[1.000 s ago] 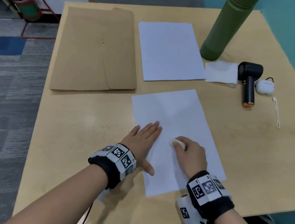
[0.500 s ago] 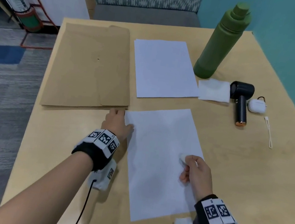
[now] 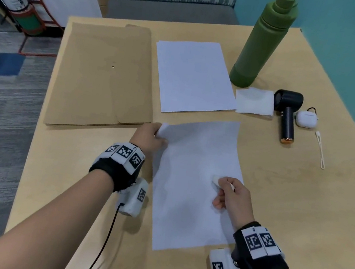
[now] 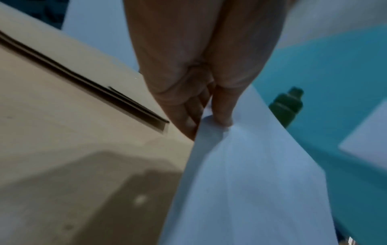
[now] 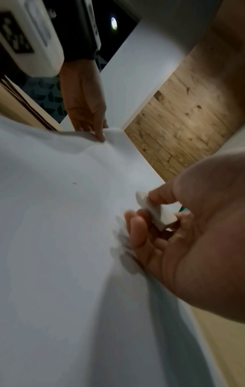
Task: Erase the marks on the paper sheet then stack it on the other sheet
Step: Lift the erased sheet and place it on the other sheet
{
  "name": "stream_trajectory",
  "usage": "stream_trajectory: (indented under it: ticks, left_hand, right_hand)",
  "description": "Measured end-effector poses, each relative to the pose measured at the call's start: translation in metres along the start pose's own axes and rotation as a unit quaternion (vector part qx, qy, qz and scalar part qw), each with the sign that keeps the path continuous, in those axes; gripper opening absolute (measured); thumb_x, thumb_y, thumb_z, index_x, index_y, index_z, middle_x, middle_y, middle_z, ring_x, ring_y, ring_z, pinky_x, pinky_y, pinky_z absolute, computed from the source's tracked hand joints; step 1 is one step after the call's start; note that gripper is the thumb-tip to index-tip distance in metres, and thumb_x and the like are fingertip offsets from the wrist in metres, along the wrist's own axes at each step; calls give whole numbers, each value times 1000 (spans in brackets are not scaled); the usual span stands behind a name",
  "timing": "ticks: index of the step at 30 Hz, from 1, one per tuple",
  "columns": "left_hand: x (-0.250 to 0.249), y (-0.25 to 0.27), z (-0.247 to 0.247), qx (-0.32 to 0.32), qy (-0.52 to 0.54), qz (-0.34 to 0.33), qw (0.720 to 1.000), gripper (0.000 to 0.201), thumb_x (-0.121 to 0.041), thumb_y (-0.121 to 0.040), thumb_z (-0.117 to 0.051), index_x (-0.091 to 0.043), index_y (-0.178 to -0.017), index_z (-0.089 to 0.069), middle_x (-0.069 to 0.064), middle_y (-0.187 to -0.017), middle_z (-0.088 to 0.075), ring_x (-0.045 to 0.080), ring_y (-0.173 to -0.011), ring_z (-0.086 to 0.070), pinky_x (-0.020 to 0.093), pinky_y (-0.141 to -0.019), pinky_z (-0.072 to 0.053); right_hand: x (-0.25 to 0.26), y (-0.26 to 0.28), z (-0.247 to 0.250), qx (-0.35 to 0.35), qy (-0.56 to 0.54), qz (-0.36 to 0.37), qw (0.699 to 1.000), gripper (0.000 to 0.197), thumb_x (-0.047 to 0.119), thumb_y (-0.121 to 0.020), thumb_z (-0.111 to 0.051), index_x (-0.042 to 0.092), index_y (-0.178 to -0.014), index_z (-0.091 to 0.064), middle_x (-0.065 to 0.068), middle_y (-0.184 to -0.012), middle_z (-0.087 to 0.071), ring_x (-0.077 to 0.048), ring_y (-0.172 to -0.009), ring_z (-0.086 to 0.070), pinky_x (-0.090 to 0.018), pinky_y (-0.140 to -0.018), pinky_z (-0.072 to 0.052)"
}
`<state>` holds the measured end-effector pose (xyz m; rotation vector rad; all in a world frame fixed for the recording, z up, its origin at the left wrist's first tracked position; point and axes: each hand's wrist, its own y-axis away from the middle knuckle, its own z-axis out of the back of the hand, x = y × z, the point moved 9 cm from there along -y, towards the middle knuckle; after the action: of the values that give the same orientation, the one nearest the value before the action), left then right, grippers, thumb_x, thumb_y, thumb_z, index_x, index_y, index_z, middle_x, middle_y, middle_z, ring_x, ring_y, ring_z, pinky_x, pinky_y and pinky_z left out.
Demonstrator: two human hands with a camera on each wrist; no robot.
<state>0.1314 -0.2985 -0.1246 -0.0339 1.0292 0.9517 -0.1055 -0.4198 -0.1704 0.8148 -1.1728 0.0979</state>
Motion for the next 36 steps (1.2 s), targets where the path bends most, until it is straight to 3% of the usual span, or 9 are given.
stream_trajectory:
  ticks: [2,4,7,11,15,21,28,31,36]
  left_hand:
    - [-7,6,9,1,132,-7,991,22,0,-90,-55,-11,-108,-61,9,-107,-67,21,-96,-64,37,-89,-52]
    - [-18,12,19,3,221,-22,975,26,4,-93,-51,-10,-113,-58,3,-97,-68,10,-80,-67,29,-78,-57]
    - [-35,23,39,10,281,-55,958,25,4,-95,-47,-12,-111,-58,-8,-80,-72,2,-68,-68,22,-63,-57]
    - [-53,39,65,16,325,-87,941,25,-2,-97,-44,-22,-104,-59,-12,-77,-72,5,-69,-68,21,-58,-54]
    - [-65,55,81,14,363,-96,927,14,-11,-94,-53,-20,-98,-64,-8,-75,-72,11,-65,-65,20,-58,-52]
    - [-66,72,75,33,324,-109,939,17,6,-83,-63,-8,-92,-66,-5,-77,-74,7,-69,-70,19,-63,-56]
    - [-64,79,88,-31,336,-129,933,19,-1,-78,-71,-15,-91,-68,-4,-85,-74,10,-75,-70,22,-66,-56]
    - [-62,80,91,-64,345,-137,926,16,-2,-80,-70,-16,-86,-67,-9,-76,-73,6,-68,-68,23,-66,-57]
    - [-57,77,88,-67,332,-133,931,12,-4,-82,-68,-16,-82,-66,-14,-68,-71,1,-64,-67,19,-65,-55]
  right_hand:
    - [16,0,2,5,35,49,998,10,17,-90,-55,21,-81,-57,-7,-76,-53,-12,-54,-54,-16,-44,-41]
    - [45,2,10,-21,84,127,988,13,20,-85,-62,31,-79,-61,-5,-106,-46,-19,-95,-53,-17,-73,-49]
    - [85,11,21,-41,90,192,976,16,24,-78,-70,39,-73,-65,12,-127,-29,-14,-130,-29,-29,-102,-35]
    - [129,21,23,23,47,221,974,5,15,-78,-69,19,-81,-69,12,-111,-53,12,-99,-50,-9,-85,-40]
    - [151,34,14,68,2,233,970,5,14,-77,-68,15,-81,-70,7,-82,-63,3,-71,-60,-5,-65,-46]
    - [164,47,13,38,-69,254,964,11,14,-76,-70,14,-86,-73,13,-82,-70,-11,-84,-62,-32,-86,-50]
    - [177,64,4,47,-107,293,949,7,23,-73,-73,21,-80,-74,11,-82,-70,-15,-88,-62,-33,-88,-49]
    - [179,64,-1,63,-127,303,943,43,55,-49,-81,24,-79,-75,12,-83,-71,-11,-88,-63,-31,-89,-50]
    - [176,55,-5,76,-176,296,936,55,55,-43,-84,18,-82,-75,6,-89,-72,-15,-89,-65,-31,-88,-52]
